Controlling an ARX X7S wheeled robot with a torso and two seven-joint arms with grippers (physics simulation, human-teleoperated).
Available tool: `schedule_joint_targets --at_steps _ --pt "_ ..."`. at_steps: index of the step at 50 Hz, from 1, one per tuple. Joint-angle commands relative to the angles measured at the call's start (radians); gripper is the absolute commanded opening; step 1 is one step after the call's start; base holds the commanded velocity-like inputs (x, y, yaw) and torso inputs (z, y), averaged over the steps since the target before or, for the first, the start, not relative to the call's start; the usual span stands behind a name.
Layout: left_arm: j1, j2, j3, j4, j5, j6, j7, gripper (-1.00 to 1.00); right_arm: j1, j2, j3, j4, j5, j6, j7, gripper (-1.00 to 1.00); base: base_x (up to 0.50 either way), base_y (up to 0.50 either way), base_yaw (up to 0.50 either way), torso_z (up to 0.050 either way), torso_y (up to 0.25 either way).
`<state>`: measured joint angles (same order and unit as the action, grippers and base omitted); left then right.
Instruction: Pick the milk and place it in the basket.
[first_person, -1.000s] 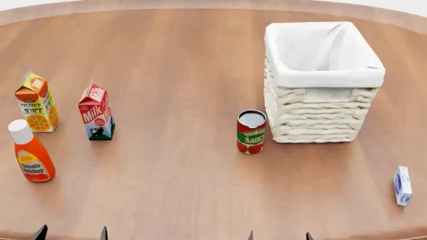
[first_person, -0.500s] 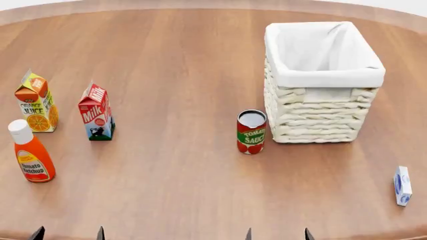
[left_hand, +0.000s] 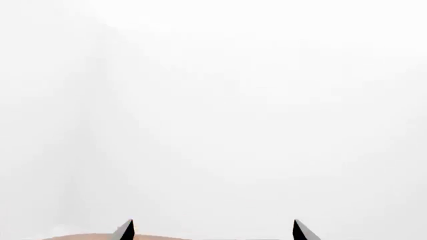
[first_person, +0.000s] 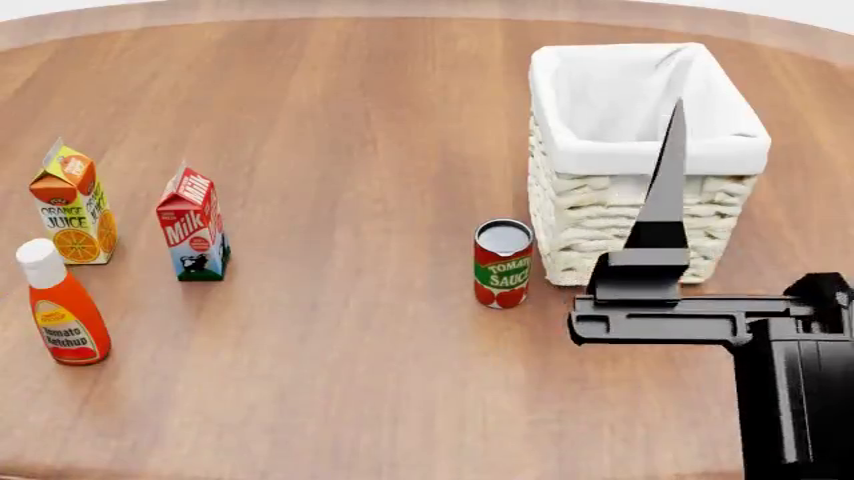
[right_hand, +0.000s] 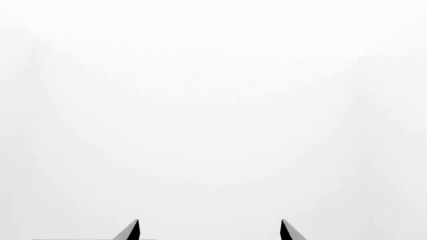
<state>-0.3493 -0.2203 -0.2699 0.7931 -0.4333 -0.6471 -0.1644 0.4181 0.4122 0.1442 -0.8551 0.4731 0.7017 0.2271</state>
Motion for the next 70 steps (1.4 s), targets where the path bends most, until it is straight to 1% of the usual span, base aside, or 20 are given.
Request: schedule_joint_targets --at_steps 1,4,6,13,22,45,53,59,70 --pt "-0.107 -0.126 -0.199 0.251 -0.232 -0.187 -0.117 1.0 0.052 0.374 0.114 -0.191 0.429 -0.049 0.352 1.0 0.0 0.0 0.0 0.0 0.0" --pt "-0.106 -0.144 -0.22 0.245 -0.256 -0.18 -0.14 1.0 0.017 0.42 0.155 -0.189 0.497 -0.134 0.384 1.0 0.0 0.0 0.0 0.0 0.0" --pt "-0.101 -0.151 -0.216 0.242 -0.257 -0.17 -0.145 1.0 0.006 0.441 0.162 -0.187 0.508 -0.161 0.398 1.0 0.0 0.0 0.0 0.0 0.0" --pt "-0.101 -0.165 -0.204 0.231 -0.258 -0.155 -0.162 1.0 -0.031 0.459 0.172 -0.178 0.502 -0.208 0.4 1.0 0.0 0.0 0.0 0.0 0.0" --pt "-0.098 -0.177 -0.192 0.223 -0.264 -0.145 -0.178 1.0 -0.048 0.464 0.134 -0.17 0.462 -0.221 0.393 1.0 0.0 0.07 0.0 0.0 0.0" --pt "-0.083 -0.196 -0.16 0.208 -0.26 -0.107 -0.2 1.0 -0.074 0.474 0.096 -0.155 0.435 -0.257 0.38 1.0 0.0 0.5 0.0 0.0 0.0" --pt "-0.082 -0.204 -0.156 0.205 -0.266 -0.098 -0.208 1.0 -0.074 0.476 0.086 -0.153 0.429 -0.264 0.382 1.0 0.0 0.02 0.0 0.0 0.0" --pt "-0.078 -0.211 -0.154 0.203 -0.268 -0.092 -0.215 1.0 -0.061 0.496 0.065 -0.148 0.43 -0.237 0.404 1.0 0.0 0.0 0.0 0.0 0.0" --pt "-0.078 -0.222 -0.154 0.203 -0.281 -0.086 -0.229 1.0 -0.077 0.5 0.067 -0.149 0.44 -0.261 0.392 1.0 0.0 0.0 0.0 0.0 0.0"
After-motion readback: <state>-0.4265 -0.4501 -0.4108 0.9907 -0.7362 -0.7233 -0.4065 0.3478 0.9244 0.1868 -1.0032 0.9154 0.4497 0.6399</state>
